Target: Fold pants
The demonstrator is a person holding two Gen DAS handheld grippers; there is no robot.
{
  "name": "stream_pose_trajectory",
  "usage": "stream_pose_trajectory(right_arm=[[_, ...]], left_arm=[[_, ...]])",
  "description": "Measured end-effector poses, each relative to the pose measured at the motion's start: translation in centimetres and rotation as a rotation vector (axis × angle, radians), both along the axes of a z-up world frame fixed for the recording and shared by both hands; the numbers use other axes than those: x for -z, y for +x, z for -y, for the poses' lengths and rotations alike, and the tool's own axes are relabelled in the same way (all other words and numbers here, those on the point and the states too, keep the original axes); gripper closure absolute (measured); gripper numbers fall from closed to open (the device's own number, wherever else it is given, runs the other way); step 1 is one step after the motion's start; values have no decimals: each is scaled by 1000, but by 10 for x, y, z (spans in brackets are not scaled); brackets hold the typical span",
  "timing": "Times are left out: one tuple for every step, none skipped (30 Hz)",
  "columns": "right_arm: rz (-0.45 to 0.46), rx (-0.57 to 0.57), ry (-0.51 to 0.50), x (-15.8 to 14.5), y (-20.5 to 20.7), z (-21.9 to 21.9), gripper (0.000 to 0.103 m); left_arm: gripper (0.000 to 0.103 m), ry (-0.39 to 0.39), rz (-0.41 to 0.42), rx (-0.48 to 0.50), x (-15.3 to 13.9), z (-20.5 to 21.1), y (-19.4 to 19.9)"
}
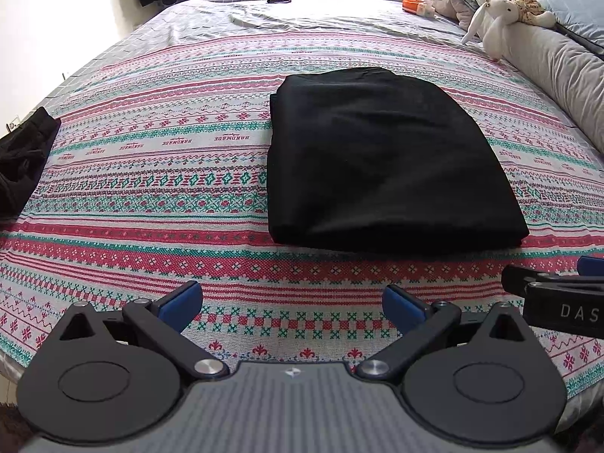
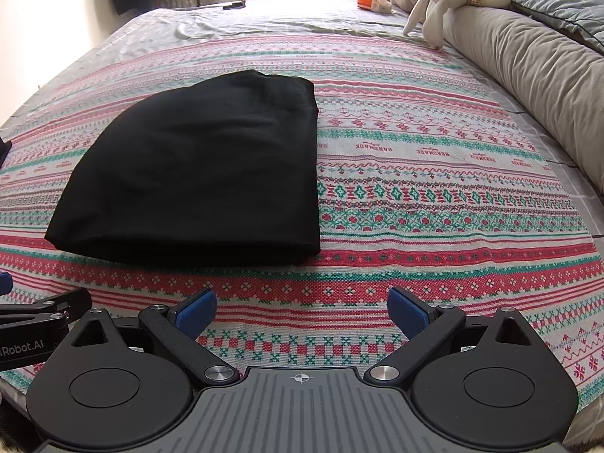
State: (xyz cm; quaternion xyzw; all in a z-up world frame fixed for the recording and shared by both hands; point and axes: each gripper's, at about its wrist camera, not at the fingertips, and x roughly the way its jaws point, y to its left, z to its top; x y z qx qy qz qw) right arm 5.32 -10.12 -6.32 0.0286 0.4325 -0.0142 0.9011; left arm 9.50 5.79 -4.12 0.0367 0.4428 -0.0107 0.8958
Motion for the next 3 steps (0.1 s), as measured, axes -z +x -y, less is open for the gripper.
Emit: stream_pose_trajectory(right_arm=[[1,0,-1,0,0,0,5],[2,0,-1,1,0,0,5],[3,2,-2,1,0,0,5]], left_arm=[[0,3,3,-1,0,0,-1],[0,3,6,-1,-1,0,-1],[0,-3,9,-3,-2,-2,0]])
